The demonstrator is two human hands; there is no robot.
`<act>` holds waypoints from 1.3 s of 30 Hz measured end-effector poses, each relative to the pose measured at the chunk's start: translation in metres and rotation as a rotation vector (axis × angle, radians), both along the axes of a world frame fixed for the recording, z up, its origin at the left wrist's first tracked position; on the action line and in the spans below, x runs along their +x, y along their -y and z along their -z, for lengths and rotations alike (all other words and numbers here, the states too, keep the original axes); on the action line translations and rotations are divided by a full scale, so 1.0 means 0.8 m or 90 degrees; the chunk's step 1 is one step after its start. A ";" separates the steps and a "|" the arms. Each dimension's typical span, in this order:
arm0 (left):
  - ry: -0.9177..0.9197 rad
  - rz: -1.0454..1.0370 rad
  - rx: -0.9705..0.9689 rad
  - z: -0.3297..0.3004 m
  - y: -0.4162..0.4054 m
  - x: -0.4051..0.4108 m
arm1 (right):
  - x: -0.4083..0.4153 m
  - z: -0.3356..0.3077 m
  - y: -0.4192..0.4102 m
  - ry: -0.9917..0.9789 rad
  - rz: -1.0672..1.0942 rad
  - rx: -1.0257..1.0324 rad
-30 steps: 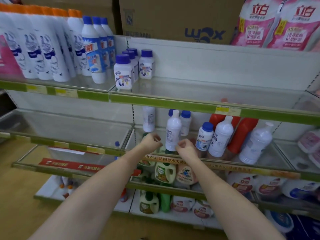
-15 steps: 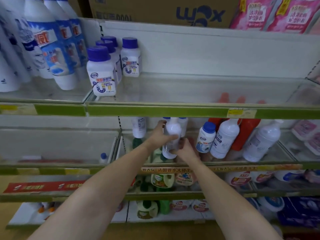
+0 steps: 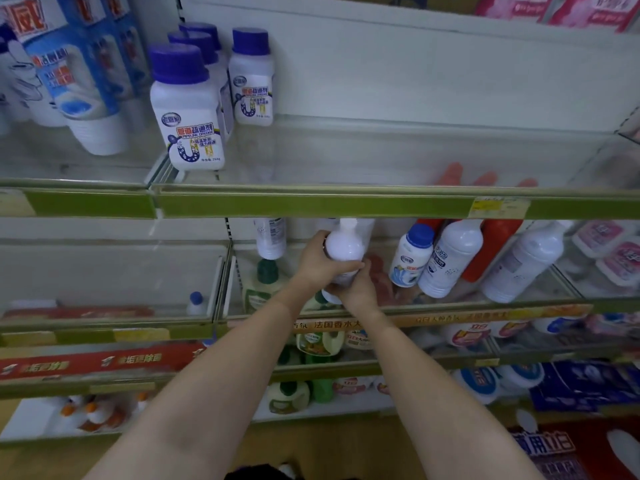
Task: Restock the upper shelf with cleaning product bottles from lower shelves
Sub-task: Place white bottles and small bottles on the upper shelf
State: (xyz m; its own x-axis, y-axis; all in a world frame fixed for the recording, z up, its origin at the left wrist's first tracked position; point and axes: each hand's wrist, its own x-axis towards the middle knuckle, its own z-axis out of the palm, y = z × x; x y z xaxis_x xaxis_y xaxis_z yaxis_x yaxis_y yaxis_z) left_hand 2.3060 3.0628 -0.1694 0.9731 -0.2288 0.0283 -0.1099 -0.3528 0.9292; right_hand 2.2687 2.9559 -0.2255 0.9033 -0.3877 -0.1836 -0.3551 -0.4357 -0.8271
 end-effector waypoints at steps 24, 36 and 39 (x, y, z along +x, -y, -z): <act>-0.393 -0.194 -0.237 0.049 -0.010 -0.198 | -0.233 0.023 0.006 -0.131 -0.120 0.197; -0.642 -0.183 -0.425 0.145 -0.089 -0.315 | -0.336 0.091 -0.048 -0.303 -0.136 0.344; -0.687 -0.186 -0.456 0.162 -0.095 -0.315 | -0.345 0.101 -0.061 -0.314 -0.130 0.371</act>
State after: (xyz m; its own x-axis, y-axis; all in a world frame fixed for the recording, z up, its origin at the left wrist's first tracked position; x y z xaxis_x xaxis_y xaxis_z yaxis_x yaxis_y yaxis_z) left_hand 2.0539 3.1385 -0.2994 0.5935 -0.2671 -0.7592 0.7916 0.3640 0.4908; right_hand 1.9929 3.0043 -0.3060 0.7078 0.0582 -0.7040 -0.6999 -0.0771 -0.7100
